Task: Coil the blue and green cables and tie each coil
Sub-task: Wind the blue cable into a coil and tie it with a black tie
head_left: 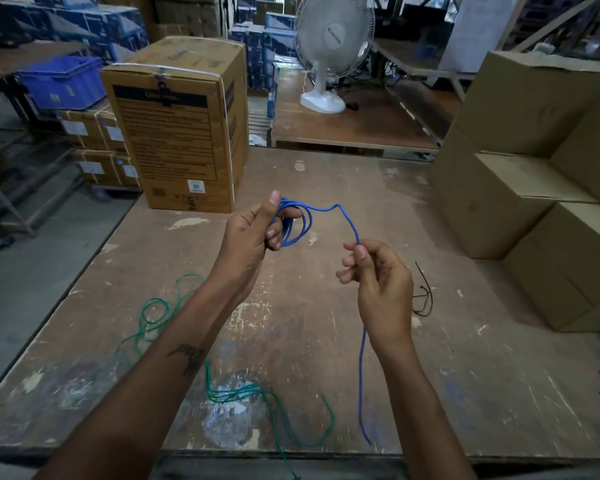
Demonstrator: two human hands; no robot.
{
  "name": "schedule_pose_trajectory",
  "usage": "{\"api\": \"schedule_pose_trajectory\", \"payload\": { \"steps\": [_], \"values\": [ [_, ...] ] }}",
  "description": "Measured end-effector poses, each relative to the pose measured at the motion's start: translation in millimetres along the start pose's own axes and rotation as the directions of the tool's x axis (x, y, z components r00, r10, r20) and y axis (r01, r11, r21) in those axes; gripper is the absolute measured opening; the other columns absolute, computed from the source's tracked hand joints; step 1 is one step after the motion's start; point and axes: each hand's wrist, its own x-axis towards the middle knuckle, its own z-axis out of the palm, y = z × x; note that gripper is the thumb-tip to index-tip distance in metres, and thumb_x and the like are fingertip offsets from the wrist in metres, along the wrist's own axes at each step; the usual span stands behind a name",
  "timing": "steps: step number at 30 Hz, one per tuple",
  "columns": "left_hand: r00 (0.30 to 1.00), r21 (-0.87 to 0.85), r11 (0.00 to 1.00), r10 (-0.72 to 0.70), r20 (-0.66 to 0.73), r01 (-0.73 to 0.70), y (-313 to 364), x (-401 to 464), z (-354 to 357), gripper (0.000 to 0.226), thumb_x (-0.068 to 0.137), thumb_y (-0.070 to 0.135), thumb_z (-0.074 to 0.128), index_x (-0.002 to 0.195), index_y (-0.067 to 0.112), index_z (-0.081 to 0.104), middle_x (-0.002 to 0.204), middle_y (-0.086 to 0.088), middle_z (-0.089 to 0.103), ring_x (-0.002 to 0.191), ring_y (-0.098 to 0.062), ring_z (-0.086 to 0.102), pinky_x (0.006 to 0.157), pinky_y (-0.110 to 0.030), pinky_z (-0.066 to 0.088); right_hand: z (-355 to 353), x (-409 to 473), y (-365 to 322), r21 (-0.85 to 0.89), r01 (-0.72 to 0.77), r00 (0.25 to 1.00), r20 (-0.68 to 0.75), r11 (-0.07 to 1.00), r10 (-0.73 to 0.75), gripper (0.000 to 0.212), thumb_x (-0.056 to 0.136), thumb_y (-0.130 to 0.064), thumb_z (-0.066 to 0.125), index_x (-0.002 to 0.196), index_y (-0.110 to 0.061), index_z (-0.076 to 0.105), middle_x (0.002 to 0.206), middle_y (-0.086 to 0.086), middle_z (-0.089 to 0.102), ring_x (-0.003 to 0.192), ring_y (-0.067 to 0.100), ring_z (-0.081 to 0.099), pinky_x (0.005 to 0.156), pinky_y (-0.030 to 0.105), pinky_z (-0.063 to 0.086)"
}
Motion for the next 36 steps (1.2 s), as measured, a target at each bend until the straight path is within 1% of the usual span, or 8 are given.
{"api": "schedule_pose_trajectory", "payload": {
  "steps": [4, 9, 15, 18, 21, 26, 30, 36],
  "values": [
    [0.994, 0.255, 0.961, 0.087, 0.069, -0.102, 1, -4, -5, 0.039, 0.103, 0.045, 0.056, 0.089, 0.019, 0.081, 0.058, 0.007, 0.041, 0.059, -0.011, 0.039, 0.061, -0.028, 0.036, -8, 8, 9, -0.247, -0.09, 0.995, 0.018, 0.965, 0.097, 0.027, 0.111, -0.023, 0.052, 0.099, -0.026, 0.075, 0.078, -0.009, 0.073, 0.049, 0.009, 0.05, 0.057, 0.027, 0.045],
    [0.962, 0.351, 0.935, -0.042, 0.268, -0.057, 13, -3, -23, 0.041, 0.103, 0.038, 0.055, 0.092, 0.005, 0.077, 0.057, 0.005, 0.038, 0.059, -0.014, 0.036, 0.061, -0.03, 0.033, -32, 28, 14, -0.594, -0.042, 0.909, 0.31, 0.803, 0.277, 0.032, 0.111, -0.018, 0.047, 0.092, -0.025, 0.071, 0.071, -0.01, 0.074, 0.052, 0.006, 0.058, 0.066, 0.032, 0.049],
    [0.949, 0.075, 0.994, -0.095, 0.3, 0.076, 7, -7, 0, 0.038, 0.104, 0.035, 0.057, 0.087, 0.006, 0.076, 0.054, 0.006, 0.035, 0.052, -0.01, 0.034, 0.055, -0.023, 0.031, -25, 32, -7, -0.298, -0.261, 0.754, 0.531, 0.918, 0.386, 0.021, 0.114, -0.016, 0.045, 0.133, -0.015, 0.054, 0.091, 0.013, 0.08, 0.065, 0.023, 0.07, 0.066, 0.031, 0.059],
    [0.967, 0.027, 0.996, -0.086, 0.241, 0.082, 6, -9, 18, 0.037, 0.104, 0.034, 0.056, 0.088, 0.006, 0.074, 0.054, 0.006, 0.033, 0.053, -0.011, 0.031, 0.057, -0.027, 0.028, -16, 24, -13, -0.147, -0.297, 0.832, 0.445, 0.943, 0.331, 0.058, 0.104, -0.021, 0.067, 0.149, -0.027, 0.031, 0.118, 0.016, 0.068, 0.076, 0.036, 0.075, 0.07, 0.046, 0.066],
    [0.977, 0.047, 0.996, -0.085, 0.197, 0.077, 4, -11, 27, 0.038, 0.108, 0.031, 0.054, 0.087, 0.007, 0.075, 0.056, 0.004, 0.033, 0.055, -0.013, 0.031, 0.059, -0.029, 0.028, -3, 16, -13, -0.197, -0.106, 0.957, 0.247, 0.975, 0.154, 0.08, 0.09, -0.018, 0.085, 0.146, -0.035, 0.031, 0.118, 0.004, 0.06, 0.068, 0.028, 0.075, 0.061, 0.042, 0.066],
    [0.986, 0.126, 0.99, -0.081, 0.149, 0.062, 3, -10, 28, 0.038, 0.107, 0.037, 0.058, 0.087, 0.011, 0.078, 0.059, 0.001, 0.036, 0.055, -0.012, 0.036, 0.06, -0.027, 0.033, 9, 9, -2, -0.414, 0.084, 0.979, -0.134, 0.907, -0.152, 0.039, 0.096, -0.02, 0.078, 0.124, -0.031, 0.053, 0.095, -0.003, 0.069, 0.067, 0.02, 0.071, 0.059, 0.043, 0.061],
    [0.982, 0.16, 0.985, -0.087, 0.165, 0.06, 7, -11, 21, 0.038, 0.107, 0.036, 0.058, 0.087, 0.01, 0.078, 0.06, 0.001, 0.036, 0.055, -0.012, 0.036, 0.059, -0.026, 0.033, 2, 15, 5, -0.611, 0.185, 0.929, -0.147, 0.77, -0.34, 0.016, 0.097, -0.008, 0.073, 0.109, -0.013, 0.064, 0.09, -0.002, 0.076, 0.078, 0.02, 0.071, 0.069, 0.025, 0.044],
    [0.97, 0.143, 0.988, -0.096, 0.222, 0.065, 14, -15, 18, 0.038, 0.107, 0.033, 0.056, 0.086, 0.012, 0.08, 0.059, 0.002, 0.036, 0.057, -0.013, 0.035, 0.06, -0.026, 0.034, -1, 20, 17, -0.645, 0.239, 0.936, -0.045, 0.726, -0.348, 0.018, 0.096, 0.005, 0.066, 0.099, -0.013, 0.067, 0.088, -0.002, 0.074, 0.084, 0.025, 0.069, 0.075, 0.037, 0.051]
  ]
}}
